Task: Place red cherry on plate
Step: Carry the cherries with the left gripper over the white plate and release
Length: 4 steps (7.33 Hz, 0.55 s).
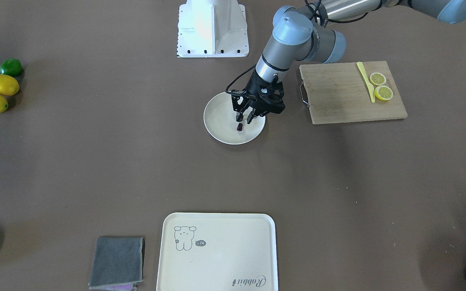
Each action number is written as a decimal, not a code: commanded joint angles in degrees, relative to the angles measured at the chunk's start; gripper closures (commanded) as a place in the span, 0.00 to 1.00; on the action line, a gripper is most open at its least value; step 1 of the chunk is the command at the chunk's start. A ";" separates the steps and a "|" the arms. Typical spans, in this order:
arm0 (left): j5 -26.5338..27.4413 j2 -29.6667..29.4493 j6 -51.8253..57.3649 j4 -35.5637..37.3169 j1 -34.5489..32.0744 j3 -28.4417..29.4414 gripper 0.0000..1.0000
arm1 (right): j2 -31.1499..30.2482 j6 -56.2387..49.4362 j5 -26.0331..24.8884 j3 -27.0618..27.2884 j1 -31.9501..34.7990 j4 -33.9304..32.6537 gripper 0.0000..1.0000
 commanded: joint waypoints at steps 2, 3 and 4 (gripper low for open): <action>0.82 0.27 0.01 0.93 -1.14 -1.33 0.02 | 0.09 0.00 2.00 -0.63 0.00 -0.04 0.00; -0.57 0.54 0.53 4.33 -3.42 -3.08 0.02 | 0.00 0.00 5.59 -1.50 0.00 -0.04 0.00; -7.81 0.97 3.58 12.89 -8.31 -6.41 0.02 | 0.09 0.00 7.28 -2.03 0.00 0.05 0.00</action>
